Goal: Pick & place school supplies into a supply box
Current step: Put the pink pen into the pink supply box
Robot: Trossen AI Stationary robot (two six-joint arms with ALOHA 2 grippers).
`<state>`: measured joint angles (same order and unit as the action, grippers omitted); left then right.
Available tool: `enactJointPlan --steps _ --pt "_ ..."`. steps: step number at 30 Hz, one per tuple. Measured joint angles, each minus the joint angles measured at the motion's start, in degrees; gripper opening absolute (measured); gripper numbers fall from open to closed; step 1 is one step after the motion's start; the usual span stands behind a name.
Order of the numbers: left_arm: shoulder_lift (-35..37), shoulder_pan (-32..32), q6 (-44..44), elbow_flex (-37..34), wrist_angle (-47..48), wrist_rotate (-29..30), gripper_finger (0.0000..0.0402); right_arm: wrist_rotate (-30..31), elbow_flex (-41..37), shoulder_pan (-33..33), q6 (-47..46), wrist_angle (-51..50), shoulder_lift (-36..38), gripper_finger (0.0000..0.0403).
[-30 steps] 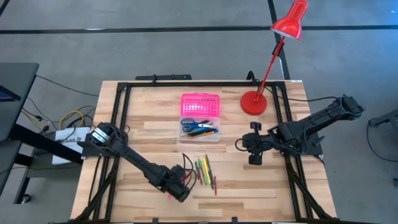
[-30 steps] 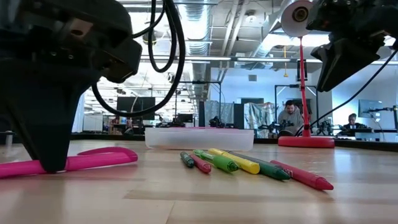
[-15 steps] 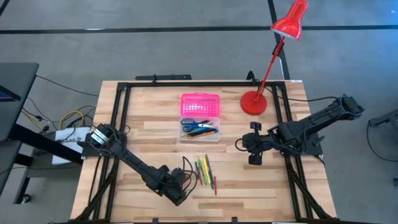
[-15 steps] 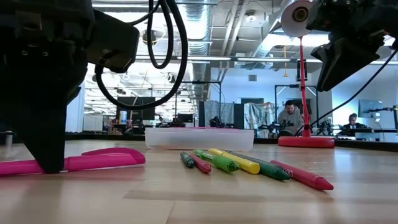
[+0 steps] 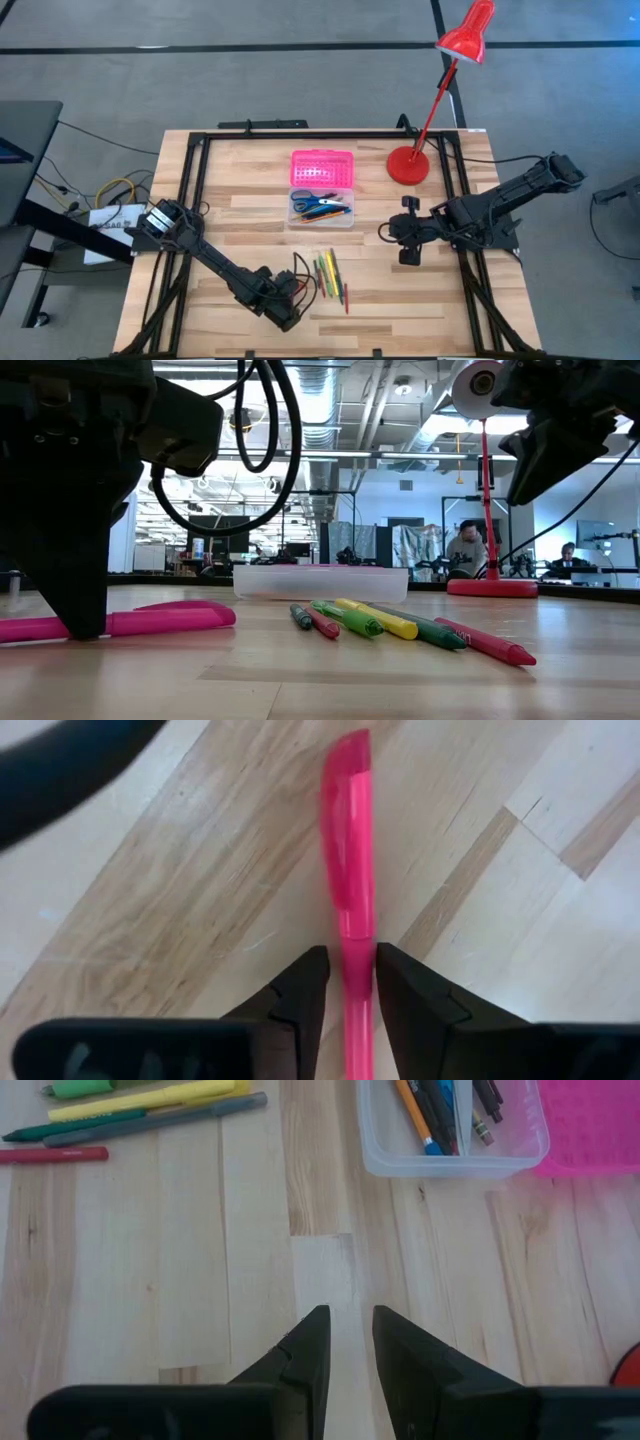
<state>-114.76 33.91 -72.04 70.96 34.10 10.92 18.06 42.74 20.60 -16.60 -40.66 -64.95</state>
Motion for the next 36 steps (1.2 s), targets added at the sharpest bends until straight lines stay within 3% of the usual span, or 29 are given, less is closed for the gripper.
enactJointPlan --steps 17,36 --pt "-0.1 -0.1 -2.7 0.1 5.5 5.1 0.0031 0.0 0.0 0.0 -1.4 1.4 0.0 0.0073" --pt "-0.7 -0.3 -13.3 -0.3 6.5 14.5 0.0027 0.0 0.0 0.5 -4.4 3.0 0.0 0.0073"
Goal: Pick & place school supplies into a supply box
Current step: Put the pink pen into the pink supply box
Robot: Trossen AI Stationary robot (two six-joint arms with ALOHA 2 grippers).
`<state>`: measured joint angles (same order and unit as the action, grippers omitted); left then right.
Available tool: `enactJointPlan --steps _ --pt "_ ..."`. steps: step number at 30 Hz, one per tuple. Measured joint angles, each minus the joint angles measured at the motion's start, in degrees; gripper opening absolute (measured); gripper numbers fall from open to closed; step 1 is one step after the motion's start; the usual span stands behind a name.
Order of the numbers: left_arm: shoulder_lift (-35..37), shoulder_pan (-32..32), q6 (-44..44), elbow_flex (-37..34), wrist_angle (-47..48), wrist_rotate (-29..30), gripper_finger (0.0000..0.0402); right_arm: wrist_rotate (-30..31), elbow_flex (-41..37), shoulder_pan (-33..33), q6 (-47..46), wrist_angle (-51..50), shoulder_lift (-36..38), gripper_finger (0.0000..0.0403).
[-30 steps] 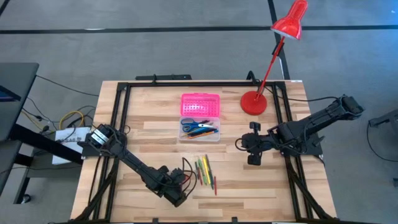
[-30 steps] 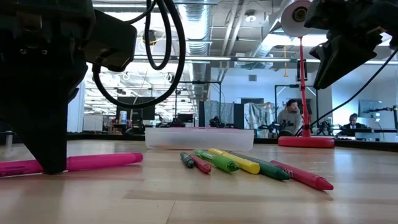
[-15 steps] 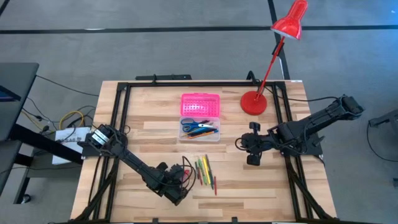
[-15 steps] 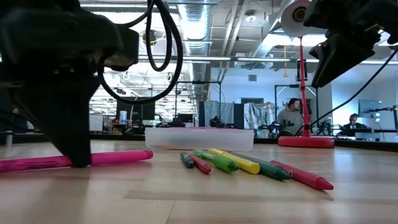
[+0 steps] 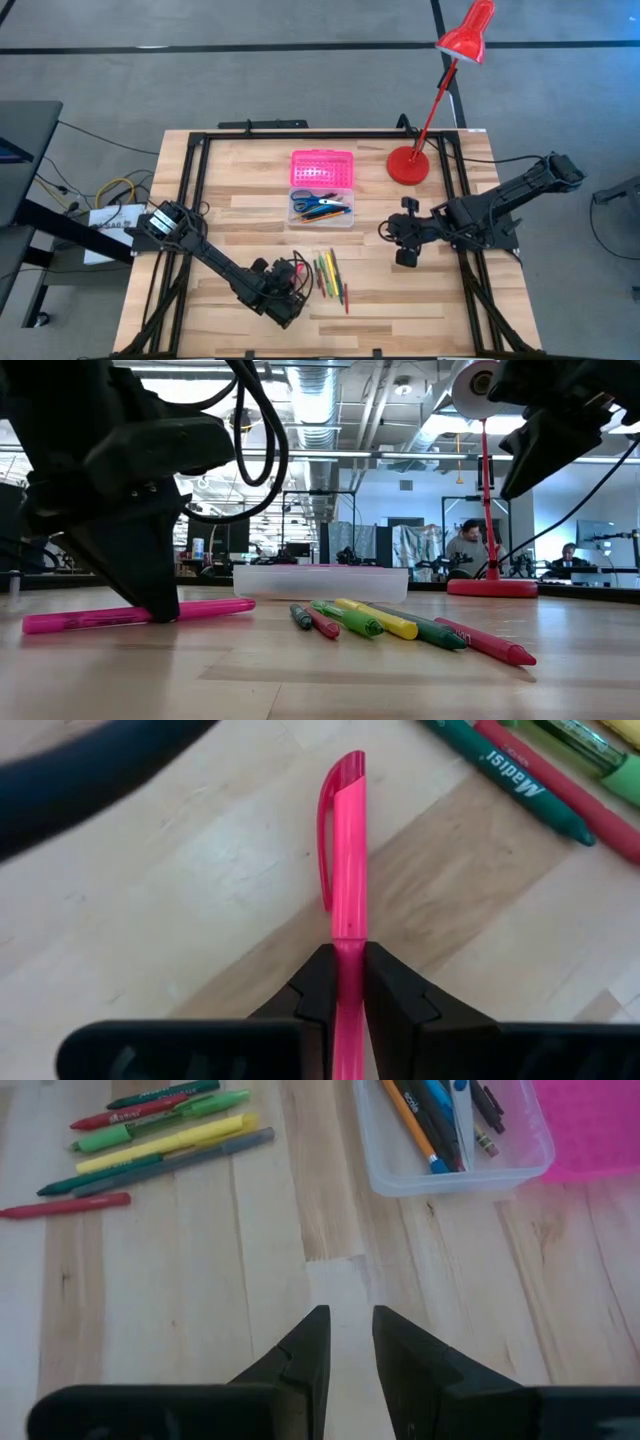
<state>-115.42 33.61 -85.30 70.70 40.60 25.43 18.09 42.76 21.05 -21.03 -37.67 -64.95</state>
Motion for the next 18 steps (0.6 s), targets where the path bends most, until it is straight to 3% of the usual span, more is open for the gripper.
enactJointPlan --steps 18 --pt "2.8 -1.0 -1.2 -0.3 1.8 7.1 0.0023 1.4 0.0 3.3 -2.6 0.0 0.0 0.0073"
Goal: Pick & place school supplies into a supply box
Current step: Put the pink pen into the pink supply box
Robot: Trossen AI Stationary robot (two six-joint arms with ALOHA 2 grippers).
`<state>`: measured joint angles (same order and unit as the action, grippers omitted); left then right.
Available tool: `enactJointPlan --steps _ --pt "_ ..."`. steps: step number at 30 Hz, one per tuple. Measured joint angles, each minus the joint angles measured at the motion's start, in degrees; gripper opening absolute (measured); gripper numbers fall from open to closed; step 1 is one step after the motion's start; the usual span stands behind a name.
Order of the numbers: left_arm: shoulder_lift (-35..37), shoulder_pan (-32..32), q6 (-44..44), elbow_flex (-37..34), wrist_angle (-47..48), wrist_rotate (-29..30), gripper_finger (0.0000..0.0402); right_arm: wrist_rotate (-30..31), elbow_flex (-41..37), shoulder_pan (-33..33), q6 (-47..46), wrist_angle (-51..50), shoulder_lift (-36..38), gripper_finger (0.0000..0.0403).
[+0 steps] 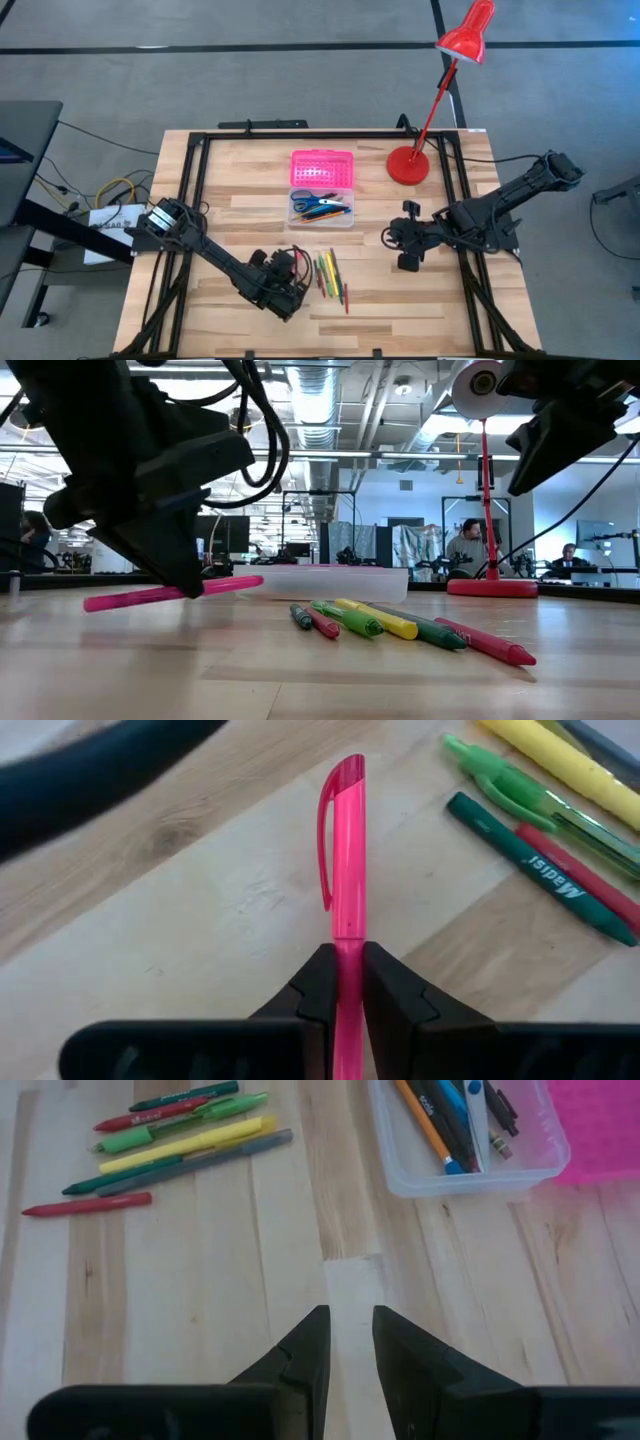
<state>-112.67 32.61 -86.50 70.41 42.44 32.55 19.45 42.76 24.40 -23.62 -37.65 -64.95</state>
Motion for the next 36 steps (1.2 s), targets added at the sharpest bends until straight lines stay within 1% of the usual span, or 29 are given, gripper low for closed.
enactJointPlan --steps 5,8,12,16,20,24,26,30,33,36 --pt "1.3 -0.6 0.2 0.1 0.4 3.5 0.0023 0.2 0.0 0.0 0.0 0.0 0.0 0.0073" --pt "3.0 -1.6 2.7 0.2 0.3 7.0 0.0023 0.2 0.0 0.0 0.0 0.0 0.0 0.0073" --pt "5.6 -4.4 10.5 0.2 0.1 9.2 0.0023 0.5 0.0 0.0 0.1 0.0 0.0 0.0073" --pt "7.5 -8.2 21.2 0.2 -0.7 8.7 0.0023 0.7 0.0 0.0 0.1 0.1 0.0 0.0073" --pt "8.5 -12.7 35.0 0.3 -3.4 5.5 0.0023 0.7 0.0 0.0 0.0 0.4 0.0 0.0073" --pt "8.5 -18.2 50.7 0.3 -6.3 -1.5 0.0023 0.8 0.0 0.0 -1.2 0.5 0.0 0.0073" --pt "8.5 -20.8 57.0 0.3 -7.7 -4.1 0.0023 0.9 0.0 0.0 -2.3 0.5 0.0 0.0073" --pt "8.5 -25.7 66.6 0.3 -11.0 -6.8 0.0023 2.1 0.0 -0.1 -6.3 0.6 0.0 0.0073" --pt "8.5 -29.2 74.7 0.3 -13.4 -10.8 0.0023 3.2 0.0 0.0 -9.5 0.9 0.0 0.0073" --pt "8.5 -32.6 80.2 0.3 -14.7 -13.3 0.0023 3.4 0.0 -0.1 -12.8 0.9 0.0 0.0073"
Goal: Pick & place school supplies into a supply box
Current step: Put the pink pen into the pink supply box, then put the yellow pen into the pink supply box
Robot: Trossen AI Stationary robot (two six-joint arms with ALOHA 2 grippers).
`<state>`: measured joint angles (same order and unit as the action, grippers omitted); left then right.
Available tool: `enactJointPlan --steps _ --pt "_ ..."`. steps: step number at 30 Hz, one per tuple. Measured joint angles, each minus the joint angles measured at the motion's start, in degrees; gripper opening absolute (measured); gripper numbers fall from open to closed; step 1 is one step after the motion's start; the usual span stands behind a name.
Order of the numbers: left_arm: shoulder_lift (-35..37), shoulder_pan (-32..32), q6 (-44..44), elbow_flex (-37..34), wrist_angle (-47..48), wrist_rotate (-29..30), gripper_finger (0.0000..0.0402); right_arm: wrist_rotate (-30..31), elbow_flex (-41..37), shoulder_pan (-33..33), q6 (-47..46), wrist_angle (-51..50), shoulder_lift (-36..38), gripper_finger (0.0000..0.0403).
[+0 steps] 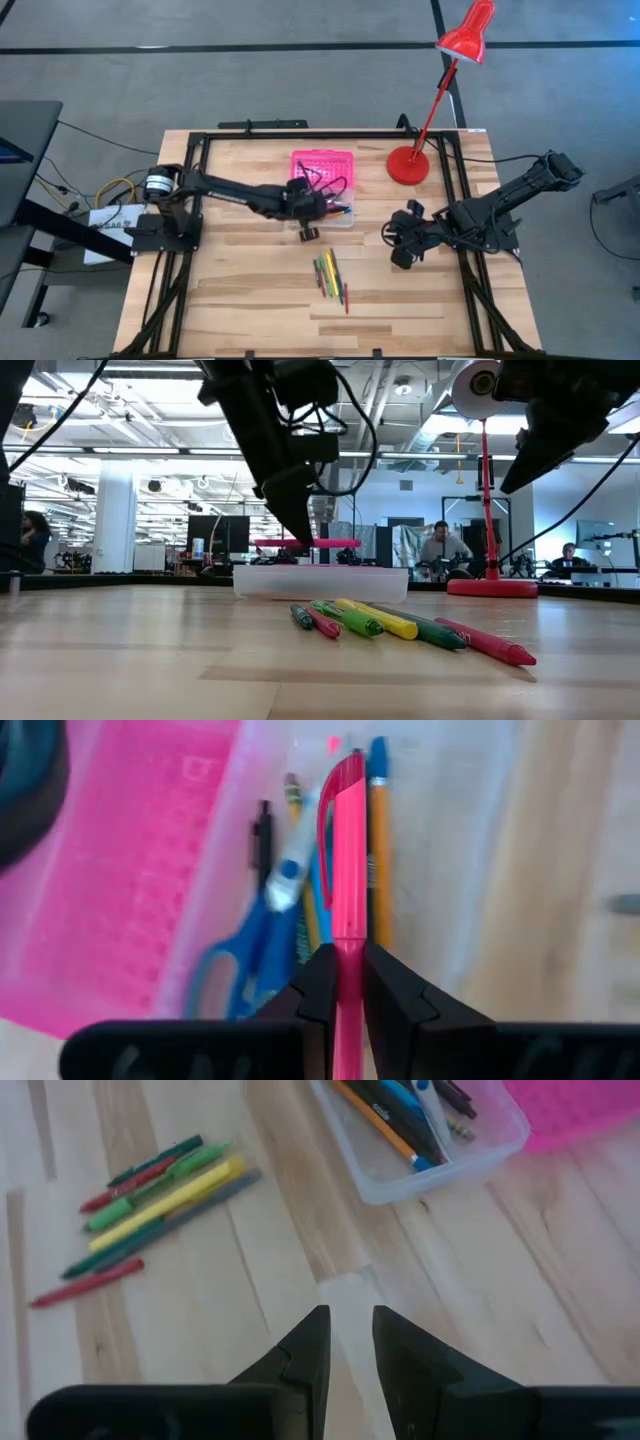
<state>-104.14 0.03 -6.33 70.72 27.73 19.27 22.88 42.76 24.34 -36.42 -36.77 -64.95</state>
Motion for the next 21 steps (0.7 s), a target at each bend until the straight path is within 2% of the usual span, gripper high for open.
enactJointPlan --steps 5,10,16,21 --pt "0.0 -5.5 1.3 0.0 0.2 -1.7 0.0047 0.8 0.0 0.0 -5.5 1.3 0.0 0.0073" --pt "0.0 -9.1 3.0 0.0 -0.3 -9.9 0.0095 1.5 0.0 0.0 -7.3 4.3 0.0 0.0073" --pt "0.0 -9.7 3.8 0.0 -0.2 -15.0 0.0141 3.1 0.0 0.0 -7.6 6.8 0.0 0.0073" --pt "1.9 -8.7 3.1 0.0 0.9 -20.2 0.0152 2.9 0.0 -0.1 -6.7 8.9 -0.4 0.0073"
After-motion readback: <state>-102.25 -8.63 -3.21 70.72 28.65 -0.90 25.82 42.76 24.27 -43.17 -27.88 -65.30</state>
